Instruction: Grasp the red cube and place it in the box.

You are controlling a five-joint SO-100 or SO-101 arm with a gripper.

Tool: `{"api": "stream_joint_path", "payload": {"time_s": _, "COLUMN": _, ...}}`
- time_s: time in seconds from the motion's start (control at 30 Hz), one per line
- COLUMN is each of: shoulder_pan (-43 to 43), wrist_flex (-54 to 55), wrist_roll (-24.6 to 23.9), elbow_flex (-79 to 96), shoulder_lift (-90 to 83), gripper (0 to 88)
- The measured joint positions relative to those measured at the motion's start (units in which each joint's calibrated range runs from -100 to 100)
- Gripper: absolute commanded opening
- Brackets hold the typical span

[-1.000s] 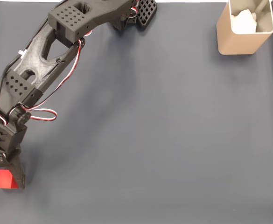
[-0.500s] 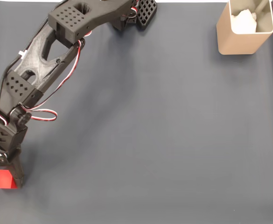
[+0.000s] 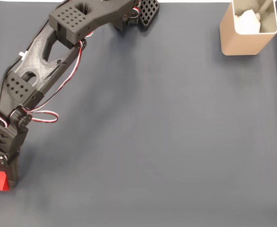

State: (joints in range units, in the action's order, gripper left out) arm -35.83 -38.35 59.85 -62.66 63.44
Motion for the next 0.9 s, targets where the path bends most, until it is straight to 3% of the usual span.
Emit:
{"api": "stream_joint_path", "payload": {"time_s": 0.3, "shoulder_pan": 0.00, "wrist_flex": 0.00, "wrist_roll": 0.00, "elbow_flex": 0.00, "shoulder_lift": 0.00, "gripper": 26.0}}
{"api": "stream_joint_path", "payload": {"time_s": 0.9, "shoulder_pan": 0.00, "wrist_flex": -0.32, "wrist_roll": 0.00, "elbow_flex": 0.00, "shoulder_lift": 0.00, "gripper": 10.6}}
